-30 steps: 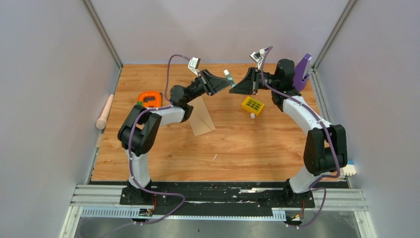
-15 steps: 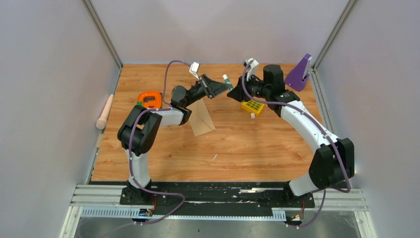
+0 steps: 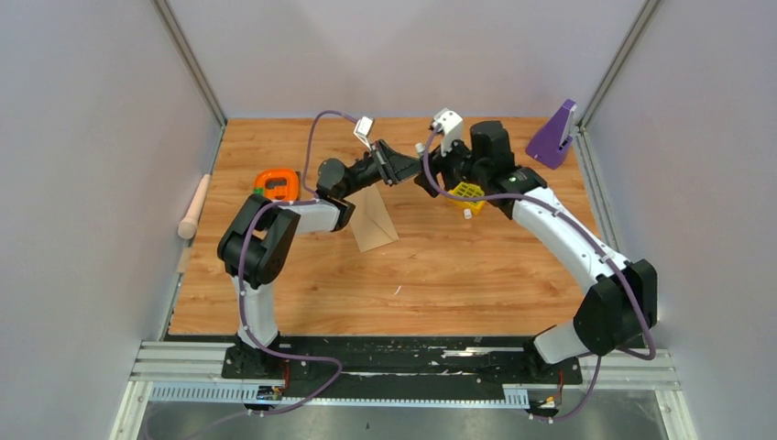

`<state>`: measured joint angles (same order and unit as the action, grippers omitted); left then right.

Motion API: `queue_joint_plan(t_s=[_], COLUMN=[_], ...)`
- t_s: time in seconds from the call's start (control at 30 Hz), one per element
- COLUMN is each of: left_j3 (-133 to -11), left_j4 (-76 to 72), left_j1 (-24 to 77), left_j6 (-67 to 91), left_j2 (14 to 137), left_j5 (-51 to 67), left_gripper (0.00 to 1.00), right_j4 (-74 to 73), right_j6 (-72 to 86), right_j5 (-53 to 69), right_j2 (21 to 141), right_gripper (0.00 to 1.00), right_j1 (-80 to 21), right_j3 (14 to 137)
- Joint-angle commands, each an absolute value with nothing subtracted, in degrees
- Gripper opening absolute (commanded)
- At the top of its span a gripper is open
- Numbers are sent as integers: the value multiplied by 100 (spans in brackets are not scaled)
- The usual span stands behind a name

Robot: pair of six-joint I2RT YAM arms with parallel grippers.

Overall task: Place the letter into the envelope and seal it
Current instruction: Screw the solid glue.

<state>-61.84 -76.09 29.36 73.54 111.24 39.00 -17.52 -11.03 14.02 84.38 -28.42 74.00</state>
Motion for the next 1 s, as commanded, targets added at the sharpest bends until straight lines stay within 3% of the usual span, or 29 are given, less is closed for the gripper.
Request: queue_joint_plan(t_s=[0.0,0.1,0.2,0.37,0.97], left_j3=[-6177,-6235,-6283,-6332,-6418], left_j4=[-7970,-8137,-8257,-8394,-8722], left_j1=[3001,2973,2969,2971,3032], left_j6=[7426,7520,7634,7718,8006], left_j2=[11050,11048,11067,11092,11081], left_j5=[4204,4200,4204,4181,4180], left_gripper=[0,0,0,0,0], right_j4=[-2021,-1569,72,2575,5641], right_j6=[-537,433,2007,4110,6916], right_j5=[4807,6997,7889,8150,8279], right_j2=[8034,8071,8103,8356,9894], right_gripper=[70,71,71,71,49], right_j1=[-1998,-1384,-1102,-939,-872], right_j3=[7798,7647,7092,6245,6428])
